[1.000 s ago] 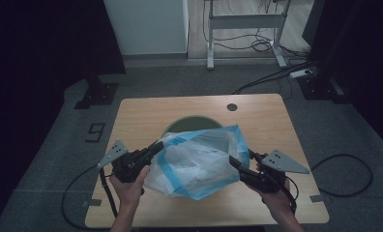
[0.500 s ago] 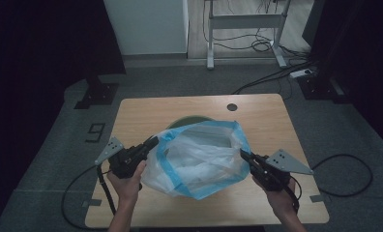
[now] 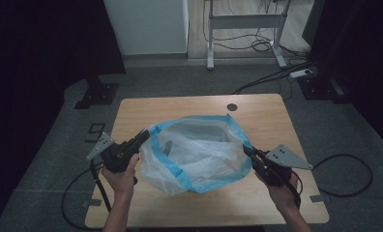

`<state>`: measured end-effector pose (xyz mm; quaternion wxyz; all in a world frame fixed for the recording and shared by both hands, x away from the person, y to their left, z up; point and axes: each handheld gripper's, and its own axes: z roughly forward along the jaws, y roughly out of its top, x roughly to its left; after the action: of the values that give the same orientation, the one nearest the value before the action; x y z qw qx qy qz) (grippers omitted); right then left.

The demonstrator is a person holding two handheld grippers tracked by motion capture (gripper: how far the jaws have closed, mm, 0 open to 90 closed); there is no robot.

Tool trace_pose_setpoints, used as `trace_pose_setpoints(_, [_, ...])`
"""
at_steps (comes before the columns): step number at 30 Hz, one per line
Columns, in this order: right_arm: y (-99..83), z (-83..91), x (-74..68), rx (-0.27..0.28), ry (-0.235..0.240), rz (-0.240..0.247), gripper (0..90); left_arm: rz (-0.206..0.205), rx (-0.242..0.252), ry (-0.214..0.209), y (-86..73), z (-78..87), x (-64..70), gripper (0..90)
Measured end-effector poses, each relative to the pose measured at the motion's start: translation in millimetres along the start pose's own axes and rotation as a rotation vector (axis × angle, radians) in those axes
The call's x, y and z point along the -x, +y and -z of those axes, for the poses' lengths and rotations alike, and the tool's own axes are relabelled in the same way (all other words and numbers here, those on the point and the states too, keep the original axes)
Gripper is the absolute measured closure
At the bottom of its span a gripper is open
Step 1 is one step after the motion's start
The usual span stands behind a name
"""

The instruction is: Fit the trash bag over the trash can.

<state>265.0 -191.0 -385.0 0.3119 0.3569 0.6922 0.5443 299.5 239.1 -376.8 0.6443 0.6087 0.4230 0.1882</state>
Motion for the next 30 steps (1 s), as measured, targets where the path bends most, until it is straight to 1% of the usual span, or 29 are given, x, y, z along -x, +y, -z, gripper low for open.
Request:
trace_pose_setpoints(4, [4.3,-7.2,7.1,-0.014,-0.022,-0.003,86.3,0.028,0.010,0.004,2.9,2.7,-9.7,89.6])
trace_pose_setpoints(6, [2.0,-9.9,11.0,-0.030,-0.028,-0.023,86.3,0.040,0.001,0.003,-1.0,5.1,-13.2,89.6])
trace_pose_setpoints(9, [-8.2,-11.9,12.6,-0.054,-0.023,-0.042,86.3,0.057,-0.014,-0.005,-11.2,10.8,-17.5,89.5])
trace_pose_setpoints(12, [-20.3,-10.4,10.7,-0.070,-0.010,-0.058,86.2,0.104,-0.026,-0.028,-21.9,16.0,-23.2,89.5])
trace_pose_setpoints(16, [-35.2,-9.0,9.8,-0.092,-0.006,-0.075,85.9,0.118,-0.051,-0.032,-35.0,20.4,-26.0,89.5])
trace_pose_setpoints(20, [-47.6,-11.5,12.2,-0.112,0.001,-0.107,85.5,0.107,-0.084,-0.032,-45.1,21.7,-25.5,89.4])
trace_pose_setpoints(24, [-57.6,-18.5,12.7,-0.131,0.009,-0.128,85.0,0.091,-0.116,-0.029,-52.4,19.6,-25.9,89.2])
trace_pose_setpoints(30, [-67.2,-30.9,12.2,-0.153,0.009,-0.135,85.0,0.084,-0.158,-0.025,-58.3,14.7,-27.9,88.9])
